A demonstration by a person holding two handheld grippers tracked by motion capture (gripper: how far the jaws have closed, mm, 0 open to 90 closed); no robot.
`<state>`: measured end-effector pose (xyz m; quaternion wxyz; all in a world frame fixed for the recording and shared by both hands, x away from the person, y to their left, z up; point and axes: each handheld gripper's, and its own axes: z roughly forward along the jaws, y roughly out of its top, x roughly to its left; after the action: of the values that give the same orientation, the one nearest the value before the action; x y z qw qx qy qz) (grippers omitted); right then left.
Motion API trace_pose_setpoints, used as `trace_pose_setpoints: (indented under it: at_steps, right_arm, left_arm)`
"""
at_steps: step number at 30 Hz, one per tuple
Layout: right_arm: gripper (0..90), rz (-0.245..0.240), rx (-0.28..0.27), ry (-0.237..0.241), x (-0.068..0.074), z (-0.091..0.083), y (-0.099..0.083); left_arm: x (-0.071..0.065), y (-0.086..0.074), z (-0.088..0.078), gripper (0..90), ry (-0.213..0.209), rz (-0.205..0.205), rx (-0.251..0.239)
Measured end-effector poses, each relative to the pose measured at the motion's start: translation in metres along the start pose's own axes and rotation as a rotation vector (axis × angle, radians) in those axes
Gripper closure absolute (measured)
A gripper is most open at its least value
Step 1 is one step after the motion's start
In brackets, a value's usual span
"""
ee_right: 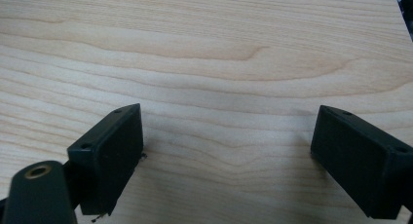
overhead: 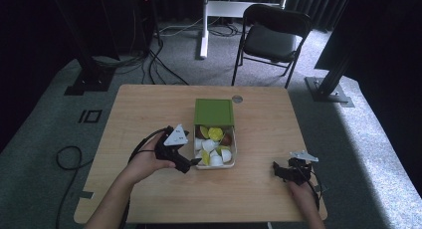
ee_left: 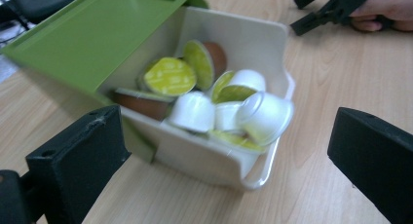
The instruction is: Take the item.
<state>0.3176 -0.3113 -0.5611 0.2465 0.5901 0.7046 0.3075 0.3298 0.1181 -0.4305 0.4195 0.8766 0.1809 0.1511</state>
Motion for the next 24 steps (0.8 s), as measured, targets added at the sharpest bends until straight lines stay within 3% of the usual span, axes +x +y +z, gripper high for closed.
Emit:
trace_pose_setpoints:
  at_steps: [13,21,22,24]
  right_arm:
    - [11.4,0.000,0.000,0.000,0.000,0.000,0.000]
    - [11.4,0.001,0.000,0.000,0.000,0.000,0.000]
    - [11.4,0.001,0.000,0.001,0.000,0.000,0.000]
    - [11.4,0.000,0.000,0.000,0.000,0.000,0.000]
  left_arm:
    - [-0.017,0.024,0.033,1.5,-0.073,0.066,0.043]
    - [-0.027,0.026,0.051,1.7,-0.111,0.068,0.075]
    - [-0.028,0.026,0.053,7.2,-0.108,0.076,0.082]
    - [-0.030,0.026,0.057,9.8,-0.107,0.082,0.090]
